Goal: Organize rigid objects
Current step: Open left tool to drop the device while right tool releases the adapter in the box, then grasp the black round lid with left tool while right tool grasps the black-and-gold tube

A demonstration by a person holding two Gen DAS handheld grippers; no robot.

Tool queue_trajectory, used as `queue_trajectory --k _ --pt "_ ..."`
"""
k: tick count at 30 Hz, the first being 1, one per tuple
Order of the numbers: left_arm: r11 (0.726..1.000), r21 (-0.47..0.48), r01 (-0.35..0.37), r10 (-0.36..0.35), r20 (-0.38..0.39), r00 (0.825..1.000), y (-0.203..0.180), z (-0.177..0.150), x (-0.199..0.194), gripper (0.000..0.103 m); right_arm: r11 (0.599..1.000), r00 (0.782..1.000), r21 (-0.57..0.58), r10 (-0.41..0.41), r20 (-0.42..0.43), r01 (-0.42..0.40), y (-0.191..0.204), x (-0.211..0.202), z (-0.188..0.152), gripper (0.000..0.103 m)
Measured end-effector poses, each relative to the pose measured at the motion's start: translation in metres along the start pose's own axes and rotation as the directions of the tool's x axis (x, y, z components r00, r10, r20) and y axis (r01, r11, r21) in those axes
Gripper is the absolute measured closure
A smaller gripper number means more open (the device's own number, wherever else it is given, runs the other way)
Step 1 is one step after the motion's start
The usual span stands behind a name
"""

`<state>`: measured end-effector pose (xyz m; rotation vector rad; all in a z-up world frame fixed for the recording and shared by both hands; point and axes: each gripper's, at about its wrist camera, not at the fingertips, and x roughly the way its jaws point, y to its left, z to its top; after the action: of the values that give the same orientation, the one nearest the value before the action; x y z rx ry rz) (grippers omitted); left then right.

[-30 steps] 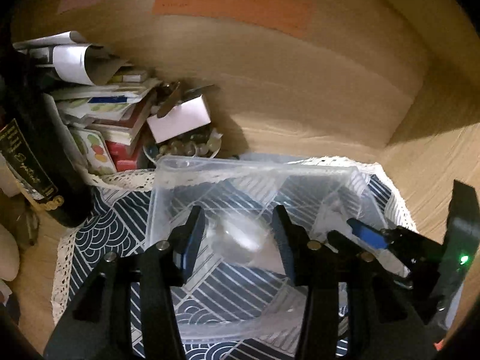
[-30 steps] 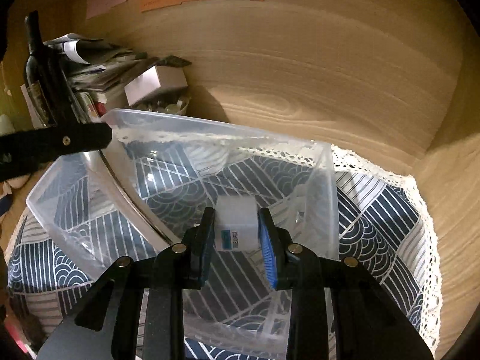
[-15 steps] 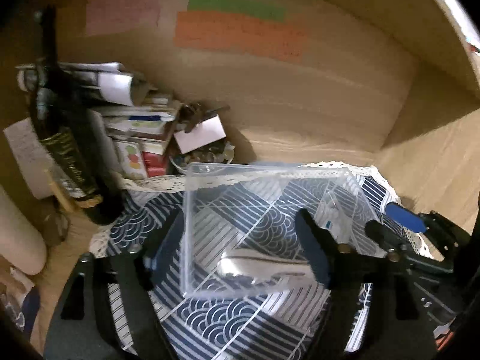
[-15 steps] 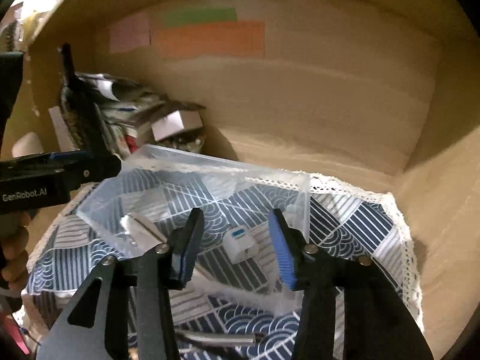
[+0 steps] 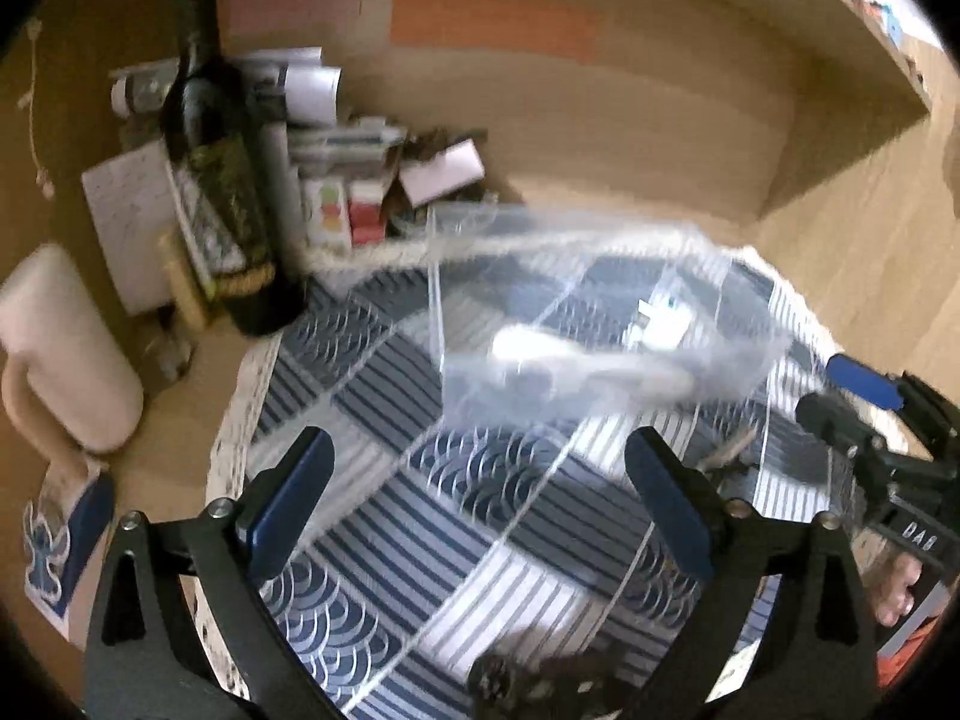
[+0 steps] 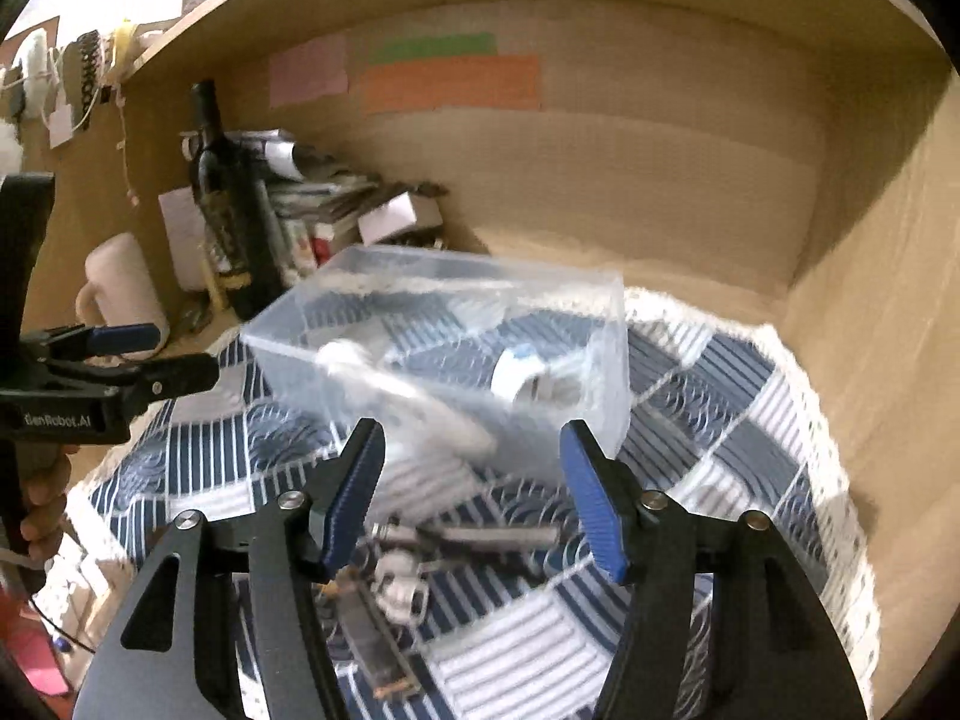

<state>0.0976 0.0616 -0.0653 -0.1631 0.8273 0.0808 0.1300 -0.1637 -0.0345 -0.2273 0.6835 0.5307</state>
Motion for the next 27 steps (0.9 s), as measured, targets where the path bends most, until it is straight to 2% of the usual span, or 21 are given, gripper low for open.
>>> queue_trajectory --k 8,13,14,15,16,17,18,23,25,26,27 --pt "1.0 0.017 -0.005 0.006 -0.068 0.998 0.002 -0.046 0.007 0.004 0.999 0.996 0.013 0.034 -0.087 -0.033 0.01 0.01 -0.037 0.046" --pt "1.0 0.031 -0.003 0.005 -0.073 0.997 0.003 -0.07 0.006 0.004 0.998 0.988 -0.006 0.06 -0.143 -0.062 0.022 0.019 -0.056 0.046" --pt "0.999 0.038 -0.006 0.008 -0.073 0.997 0.002 -0.073 0.006 0.005 0.998 0.985 -0.011 0.066 -0.159 -0.069 0.025 0.022 -0.061 0.046" --pt "0.999 0.042 -0.007 0.01 -0.074 0.997 0.002 -0.076 0.005 0.01 0.997 0.984 -0.015 0.071 -0.167 -0.074 0.027 0.024 -0.063 0.047" --pt "0.999 0.046 -0.003 0.006 -0.08 0.997 0.003 -0.081 0.004 0.015 0.997 0.981 -0.021 0.076 -0.177 -0.081 0.03 0.026 -0.066 0.048" --pt "0.999 0.049 0.002 0.002 -0.087 0.996 0.003 -0.083 0.003 0.025 0.996 0.98 -0.027 0.078 -0.183 -0.084 0.033 0.027 -0.067 0.052" --pt "0.999 0.05 0.013 -0.008 -0.095 0.995 0.004 -0.086 0.003 0.028 0.996 0.979 -0.03 0.081 -0.186 -0.088 0.035 0.027 -0.068 0.056" --pt "0.998 0.05 0.032 -0.027 -0.095 0.995 0.006 -0.098 0.001 0.029 0.993 0.973 -0.05 0.096 -0.208 -0.108 0.043 0.033 -0.071 0.071" --pt "0.997 0.064 0.031 -0.026 -0.083 0.996 0.004 -0.102 0.001 0.029 0.993 0.975 -0.063 0.085 -0.207 -0.1 0.045 0.033 -0.072 0.074" --pt "0.997 0.065 0.035 -0.03 -0.075 0.997 0.004 -0.102 0.001 0.032 0.992 0.974 -0.07 0.087 -0.207 -0.104 0.046 0.033 -0.072 0.078" --pt "0.997 0.064 0.044 -0.039 -0.076 0.996 0.004 -0.102 0.002 0.041 0.992 0.974 -0.074 0.089 -0.207 -0.107 0.047 0.033 -0.072 0.082"
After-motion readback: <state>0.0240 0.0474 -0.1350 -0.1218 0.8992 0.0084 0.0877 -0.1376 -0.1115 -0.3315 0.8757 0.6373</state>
